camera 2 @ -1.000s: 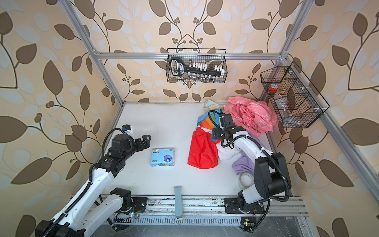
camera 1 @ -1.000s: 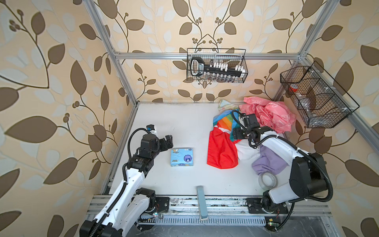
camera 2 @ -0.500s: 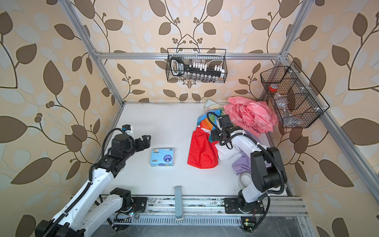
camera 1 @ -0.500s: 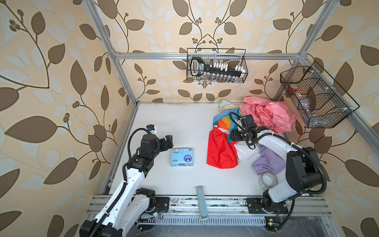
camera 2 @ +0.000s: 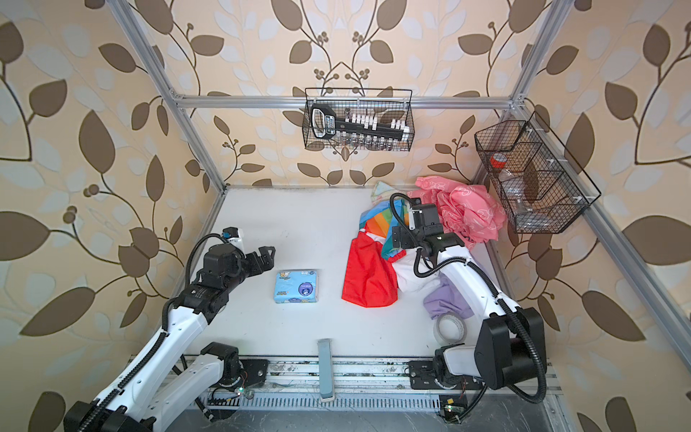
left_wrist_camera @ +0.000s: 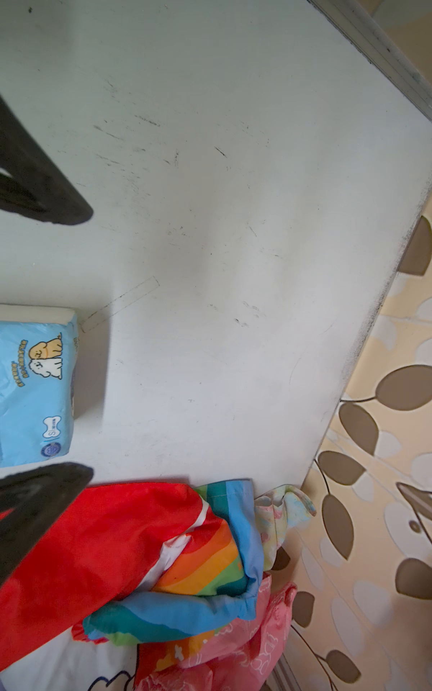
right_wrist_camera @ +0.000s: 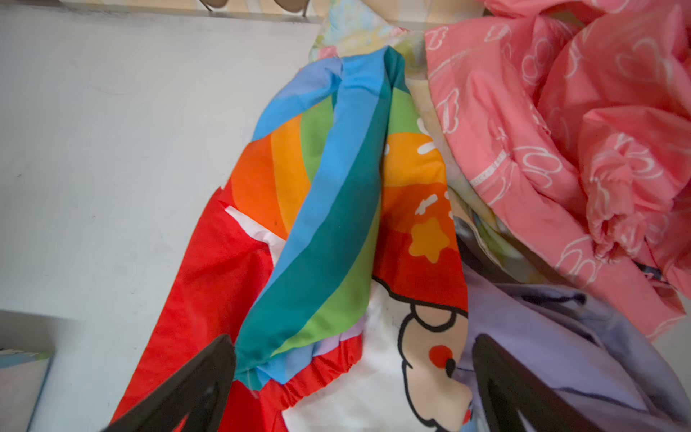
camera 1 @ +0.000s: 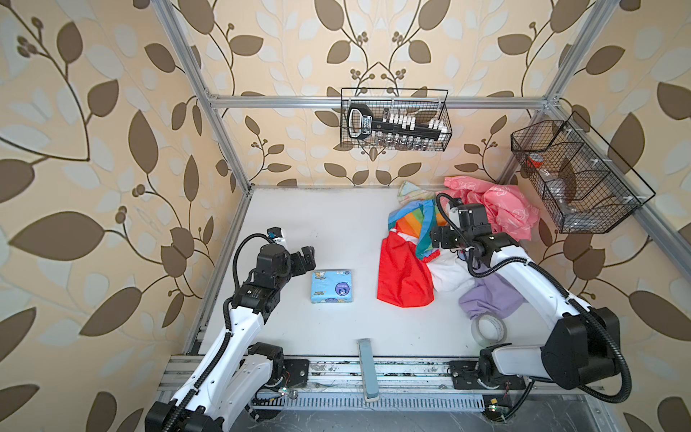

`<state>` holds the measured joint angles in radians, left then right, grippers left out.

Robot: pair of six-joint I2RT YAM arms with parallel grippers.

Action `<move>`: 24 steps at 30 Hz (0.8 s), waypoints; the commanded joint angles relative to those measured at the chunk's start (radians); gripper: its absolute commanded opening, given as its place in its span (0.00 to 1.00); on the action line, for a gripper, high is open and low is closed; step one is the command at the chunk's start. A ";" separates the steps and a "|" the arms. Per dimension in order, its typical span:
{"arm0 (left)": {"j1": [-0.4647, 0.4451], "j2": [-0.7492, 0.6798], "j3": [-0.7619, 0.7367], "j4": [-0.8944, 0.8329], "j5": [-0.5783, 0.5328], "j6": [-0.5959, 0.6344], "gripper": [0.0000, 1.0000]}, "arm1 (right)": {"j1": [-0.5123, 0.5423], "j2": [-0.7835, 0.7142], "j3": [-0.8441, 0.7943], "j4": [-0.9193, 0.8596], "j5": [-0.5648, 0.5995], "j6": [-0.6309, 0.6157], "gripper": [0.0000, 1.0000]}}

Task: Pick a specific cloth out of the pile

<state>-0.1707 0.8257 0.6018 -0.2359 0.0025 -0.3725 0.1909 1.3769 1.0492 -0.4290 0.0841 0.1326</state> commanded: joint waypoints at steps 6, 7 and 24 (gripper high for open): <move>-0.006 -0.011 -0.008 0.032 0.011 0.018 0.99 | -0.036 0.116 -0.046 -0.014 -0.143 0.000 1.00; -0.006 -0.010 -0.008 0.032 0.010 0.018 0.99 | -0.036 0.122 -0.052 -0.006 -0.160 0.003 1.00; -0.006 -0.005 -0.008 0.034 0.005 0.021 0.99 | 0.007 0.204 -0.067 0.086 -0.257 0.051 0.88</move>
<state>-0.1711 0.8257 0.6003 -0.2359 0.0025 -0.3695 0.1886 1.5410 0.9874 -0.3496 -0.1551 0.1711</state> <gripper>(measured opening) 0.989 0.891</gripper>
